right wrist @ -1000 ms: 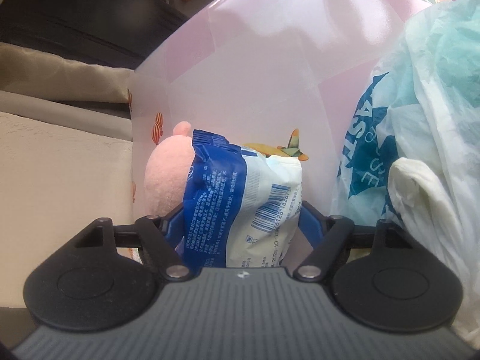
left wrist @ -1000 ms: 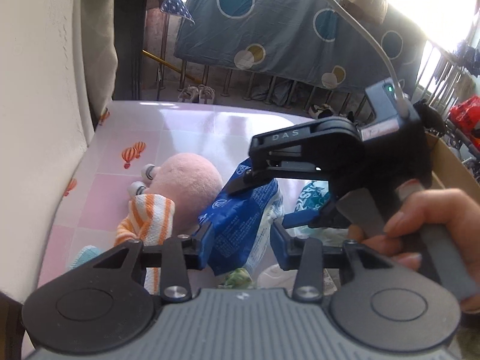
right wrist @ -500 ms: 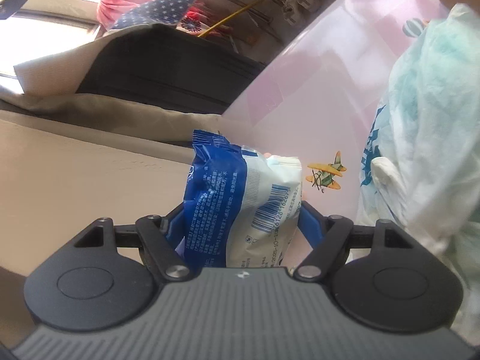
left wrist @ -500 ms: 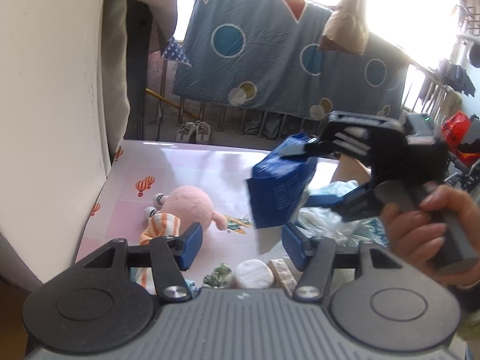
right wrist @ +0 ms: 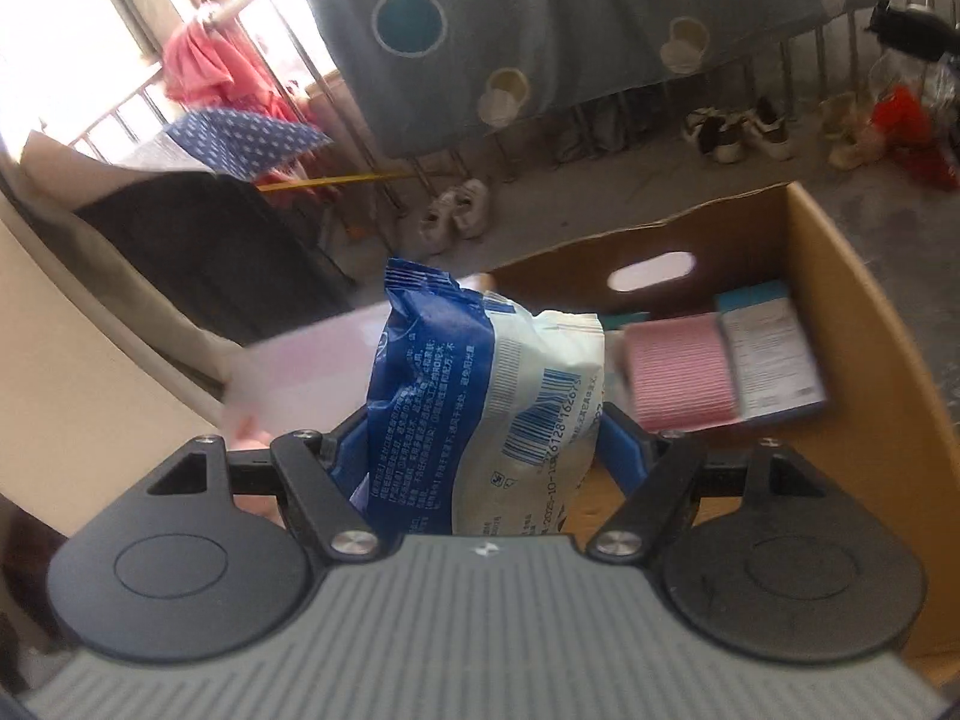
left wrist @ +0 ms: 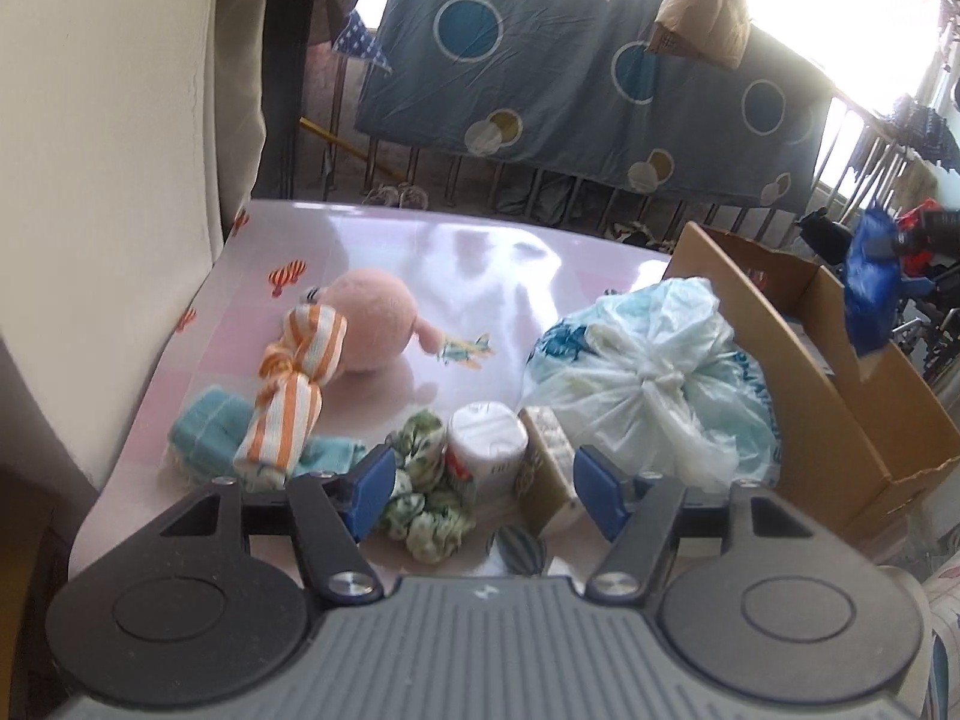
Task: Organize soft objects
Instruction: 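Carry the blue-and-white bag into the cardboard box and release it, then move the right tool back to the pink plush pig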
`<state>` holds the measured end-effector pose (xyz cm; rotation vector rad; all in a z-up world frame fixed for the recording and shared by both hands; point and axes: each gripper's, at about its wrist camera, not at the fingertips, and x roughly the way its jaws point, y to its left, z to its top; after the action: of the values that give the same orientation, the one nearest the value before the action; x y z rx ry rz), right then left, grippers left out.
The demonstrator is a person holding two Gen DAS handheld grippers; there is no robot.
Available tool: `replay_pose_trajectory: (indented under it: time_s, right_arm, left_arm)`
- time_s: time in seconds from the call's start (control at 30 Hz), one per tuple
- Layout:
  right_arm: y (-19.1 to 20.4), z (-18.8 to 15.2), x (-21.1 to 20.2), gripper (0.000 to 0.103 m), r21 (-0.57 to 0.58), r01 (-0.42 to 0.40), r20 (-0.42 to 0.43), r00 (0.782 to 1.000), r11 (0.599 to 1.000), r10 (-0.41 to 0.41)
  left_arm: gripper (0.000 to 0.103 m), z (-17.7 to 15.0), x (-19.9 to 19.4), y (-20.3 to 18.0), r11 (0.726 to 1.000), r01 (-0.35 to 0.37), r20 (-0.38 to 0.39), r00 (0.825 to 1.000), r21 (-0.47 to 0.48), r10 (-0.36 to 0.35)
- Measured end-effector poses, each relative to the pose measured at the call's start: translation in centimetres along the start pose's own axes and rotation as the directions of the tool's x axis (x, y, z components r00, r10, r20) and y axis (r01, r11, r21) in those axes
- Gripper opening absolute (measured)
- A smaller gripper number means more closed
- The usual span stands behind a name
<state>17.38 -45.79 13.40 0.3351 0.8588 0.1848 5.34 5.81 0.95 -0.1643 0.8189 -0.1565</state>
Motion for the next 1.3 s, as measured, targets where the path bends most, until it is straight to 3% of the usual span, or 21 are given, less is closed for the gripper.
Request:
replay_pose_trajectory:
  time_s: [0.13,0.3,0.43,0.5,0.63,0.8,0.97,1.1,1.3]
  right_arm:
    - [-2.5,-0.6,5.7,0.075,-0.123,0.076,-0.164,0.982,0.989,-0.096]
    - [-4.3,-2.1,15.0,0.078,-0.077,0.076,-0.328,0.940,0.994,-0.097]
    - [-4.1,-2.6,18.3,0.076,0.029,0.003,-0.339,0.941,1.000,0.007]
    - [-3.5,-2.5,18.8,0.076,0.040,-0.009,-0.330,0.944,0.999,0.021]
    - [-2.6,-2.7,18.3,0.076,0.049,0.004,-0.310,0.951,0.999,0.012]
    - [-1.9,-2.2,12.6,0.076,0.061,-0.009,-0.204,0.979,0.998,0.021]
    - [0.3,-2.0,7.0,0.078,0.092,-0.093,-0.088,0.991,0.991,0.101]
    - [3.3,-2.9,4.2,0.080,0.093,-0.203,-0.039,0.977,0.975,0.208]
    - [9.1,-5.6,5.1,0.080,0.083,-0.340,-0.096,0.933,0.937,0.347]
  left_arm:
    - [0.067,-0.4,0.3,0.2,0.999,-0.035,-0.018,0.999,-0.018,0.035]
    - [0.067,-0.2,0.4,-0.1,0.997,-0.074,-0.029,0.997,-0.007,0.074]
    - [0.068,-0.2,0.0,-0.1,0.995,-0.096,-0.021,0.995,0.011,0.097]
    - [0.068,-0.3,0.0,0.2,0.995,-0.100,-0.022,0.995,0.004,0.100]
    - [0.068,-0.6,-0.4,0.6,0.995,-0.097,-0.020,0.995,-0.018,0.097]
    - [0.070,-1.4,-1.5,1.2,0.992,-0.124,0.000,0.992,-0.019,0.124]
    - [0.070,-2.1,-2.7,2.4,0.985,-0.166,0.026,0.986,-0.042,0.167]
    - [0.070,-2.8,-3.6,3.3,0.978,-0.203,0.046,0.978,-0.051,0.205]
    - [0.070,-3.9,-4.6,4.5,0.969,-0.237,0.052,0.969,-0.065,0.241]
